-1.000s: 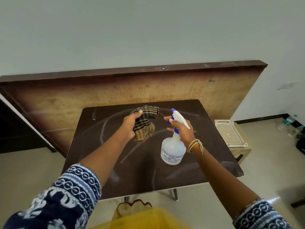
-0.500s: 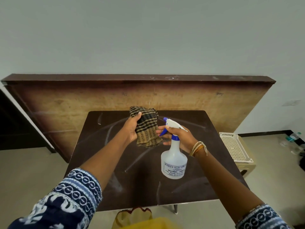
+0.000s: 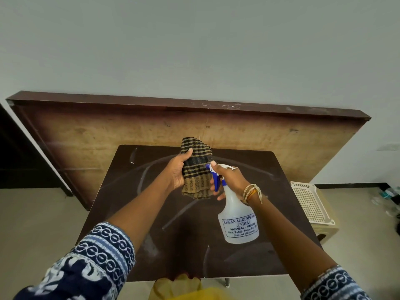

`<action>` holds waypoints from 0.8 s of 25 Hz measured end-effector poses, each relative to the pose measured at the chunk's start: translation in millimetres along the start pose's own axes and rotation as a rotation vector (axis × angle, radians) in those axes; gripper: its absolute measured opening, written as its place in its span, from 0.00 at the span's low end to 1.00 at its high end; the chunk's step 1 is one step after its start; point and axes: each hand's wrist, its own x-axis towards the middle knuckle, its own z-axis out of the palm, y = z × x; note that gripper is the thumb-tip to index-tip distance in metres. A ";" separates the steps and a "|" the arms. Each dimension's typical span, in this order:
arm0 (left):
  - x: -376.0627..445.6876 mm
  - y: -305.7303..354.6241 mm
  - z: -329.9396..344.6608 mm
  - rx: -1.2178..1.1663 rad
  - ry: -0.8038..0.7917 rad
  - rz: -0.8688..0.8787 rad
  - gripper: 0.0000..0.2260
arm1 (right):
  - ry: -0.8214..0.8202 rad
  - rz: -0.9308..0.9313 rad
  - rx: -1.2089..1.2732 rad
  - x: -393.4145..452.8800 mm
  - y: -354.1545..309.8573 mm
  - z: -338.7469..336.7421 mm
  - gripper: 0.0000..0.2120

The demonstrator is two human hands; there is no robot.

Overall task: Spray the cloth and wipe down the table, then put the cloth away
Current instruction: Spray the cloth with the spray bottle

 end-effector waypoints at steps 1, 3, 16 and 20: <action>-0.1 0.9 0.6 -0.001 0.008 0.003 0.23 | 0.016 -0.017 0.002 0.3 -0.4 -0.6 0.24; 1.8 1.9 -0.9 -0.003 0.017 0.014 0.22 | 0.033 -0.050 0.019 0.9 -0.6 -3.4 0.24; 1.6 12.0 -4.3 0.005 0.054 0.036 0.14 | 0.068 -0.114 -0.074 4.2 2.7 -11.6 0.24; 0.4 13.4 -3.8 -0.007 0.066 0.038 0.15 | 0.040 -0.140 -0.064 7.1 7.2 -18.1 0.22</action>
